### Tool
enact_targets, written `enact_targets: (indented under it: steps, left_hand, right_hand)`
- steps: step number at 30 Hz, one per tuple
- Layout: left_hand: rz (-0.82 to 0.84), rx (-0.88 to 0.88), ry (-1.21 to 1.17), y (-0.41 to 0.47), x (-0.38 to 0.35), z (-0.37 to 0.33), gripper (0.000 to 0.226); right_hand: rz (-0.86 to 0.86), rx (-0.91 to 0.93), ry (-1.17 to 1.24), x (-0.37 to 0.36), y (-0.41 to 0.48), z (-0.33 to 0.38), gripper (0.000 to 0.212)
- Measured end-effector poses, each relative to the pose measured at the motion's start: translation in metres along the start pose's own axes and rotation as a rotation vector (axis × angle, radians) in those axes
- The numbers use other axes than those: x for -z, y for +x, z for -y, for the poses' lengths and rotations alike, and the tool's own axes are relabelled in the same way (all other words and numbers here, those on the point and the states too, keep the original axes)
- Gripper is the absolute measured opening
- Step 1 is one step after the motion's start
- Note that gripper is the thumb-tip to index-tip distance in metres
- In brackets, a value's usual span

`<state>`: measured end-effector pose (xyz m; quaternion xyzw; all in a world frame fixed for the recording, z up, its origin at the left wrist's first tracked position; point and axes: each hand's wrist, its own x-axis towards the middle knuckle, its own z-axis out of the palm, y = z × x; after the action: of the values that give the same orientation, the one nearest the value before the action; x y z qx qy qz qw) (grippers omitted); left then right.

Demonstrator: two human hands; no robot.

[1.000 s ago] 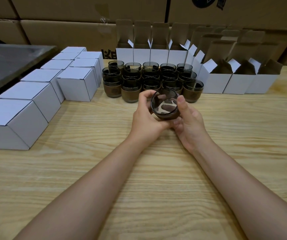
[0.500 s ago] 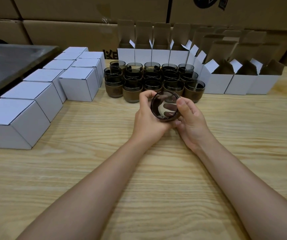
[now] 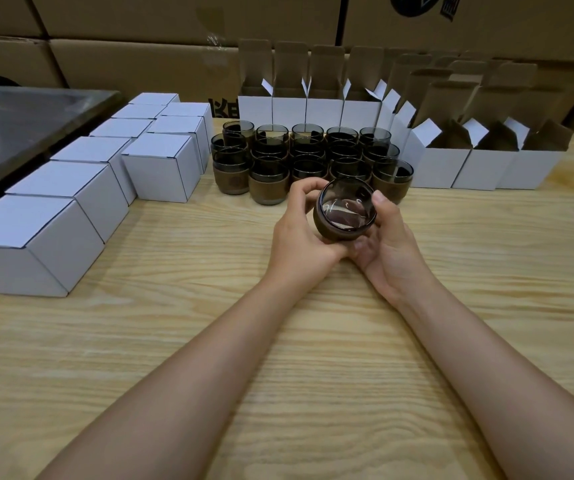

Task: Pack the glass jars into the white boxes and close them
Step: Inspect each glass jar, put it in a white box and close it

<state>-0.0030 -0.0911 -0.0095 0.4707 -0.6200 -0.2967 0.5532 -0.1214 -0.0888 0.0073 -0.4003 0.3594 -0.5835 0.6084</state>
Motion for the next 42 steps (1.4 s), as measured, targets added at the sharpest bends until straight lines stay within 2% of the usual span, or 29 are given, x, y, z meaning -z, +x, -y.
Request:
enact_targets:
  steps: [5,9,12,14,20,29,34,42]
  left_hand:
    - [-0.014,-0.025,0.012,0.0,0.0,0.001,0.078]
    - [-0.008,-0.065,-0.017,-0.001,0.0,0.0,0.076]
    - [-0.017,-0.069,-0.034,-0.001,0.0,0.0,0.076]
    - [-0.019,-0.06,-0.028,0.0,0.0,0.0,0.075]
    - [0.006,0.002,-0.104,0.003,0.001,0.004,0.076]
    - [0.03,0.114,-0.162,0.003,0.003,0.004,0.078]
    - [-0.011,0.148,-0.046,0.003,0.003,0.0,0.073]
    - [-0.013,0.187,0.288,0.003,0.003,-0.002,0.077]
  right_hand:
    - [0.042,-0.031,0.063,0.0,-0.002,0.002,0.053]
    - [0.099,-0.023,0.1,0.001,-0.003,0.004,0.048]
    - [0.118,-0.02,0.093,-0.001,-0.004,0.005,0.064]
    - [0.13,-0.007,0.085,-0.001,-0.004,0.005,0.066]
    - [0.118,0.06,0.081,0.001,-0.004,0.001,0.037]
    - [-0.05,0.144,-0.049,-0.002,0.001,-0.008,0.021]
    - [-0.078,0.21,-0.229,0.001,0.004,-0.013,0.025]
    - [-0.195,0.293,-0.865,0.008,0.004,-0.021,0.032]
